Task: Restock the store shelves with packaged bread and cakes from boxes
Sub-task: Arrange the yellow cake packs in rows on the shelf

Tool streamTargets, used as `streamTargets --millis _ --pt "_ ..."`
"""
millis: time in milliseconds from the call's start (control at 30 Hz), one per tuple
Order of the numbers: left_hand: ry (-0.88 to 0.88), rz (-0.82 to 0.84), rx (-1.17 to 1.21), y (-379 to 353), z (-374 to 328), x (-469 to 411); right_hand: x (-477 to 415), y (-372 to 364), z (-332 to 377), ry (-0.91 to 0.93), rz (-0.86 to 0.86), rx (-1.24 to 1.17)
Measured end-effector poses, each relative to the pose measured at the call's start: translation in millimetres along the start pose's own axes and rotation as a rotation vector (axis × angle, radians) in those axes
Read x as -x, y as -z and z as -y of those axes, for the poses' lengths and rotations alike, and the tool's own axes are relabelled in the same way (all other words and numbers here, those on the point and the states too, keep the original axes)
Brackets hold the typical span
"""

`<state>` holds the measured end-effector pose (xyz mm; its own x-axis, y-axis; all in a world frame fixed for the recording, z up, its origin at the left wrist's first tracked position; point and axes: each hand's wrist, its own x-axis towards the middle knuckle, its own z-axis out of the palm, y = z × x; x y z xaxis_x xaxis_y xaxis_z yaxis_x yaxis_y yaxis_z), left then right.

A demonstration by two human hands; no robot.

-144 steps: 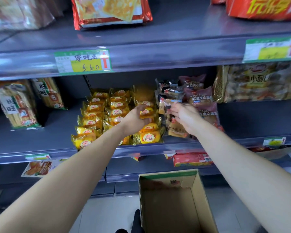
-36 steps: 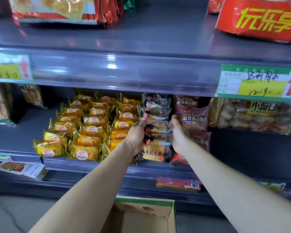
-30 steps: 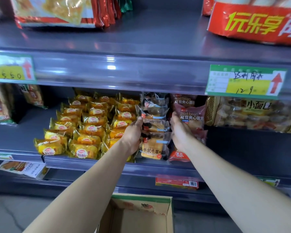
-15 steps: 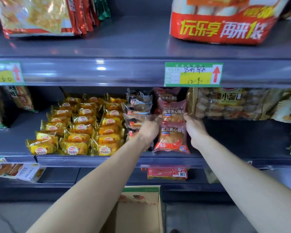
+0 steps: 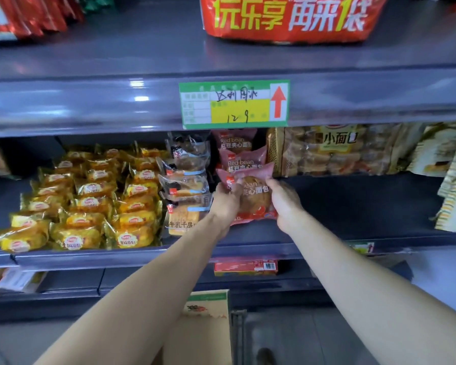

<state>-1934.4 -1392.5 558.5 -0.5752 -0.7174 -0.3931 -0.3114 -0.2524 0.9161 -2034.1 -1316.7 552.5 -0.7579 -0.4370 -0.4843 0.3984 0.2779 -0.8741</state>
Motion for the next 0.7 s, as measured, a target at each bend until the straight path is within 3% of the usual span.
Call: streamTargets --millis 200,367,700 --pt "0.064 0.029 0.188 -2 -8 -17 -24 5 0 -0.095 0.042 -0.091" --pt "0.137 0.031 0.175 -7 5 -41 -29 -2 -2 -0.162 0.134 -0.174" --pt "0.115 -0.058 0.263 -2 -15 -41 -47 -12 -10 -0.108 0.175 -0.117"
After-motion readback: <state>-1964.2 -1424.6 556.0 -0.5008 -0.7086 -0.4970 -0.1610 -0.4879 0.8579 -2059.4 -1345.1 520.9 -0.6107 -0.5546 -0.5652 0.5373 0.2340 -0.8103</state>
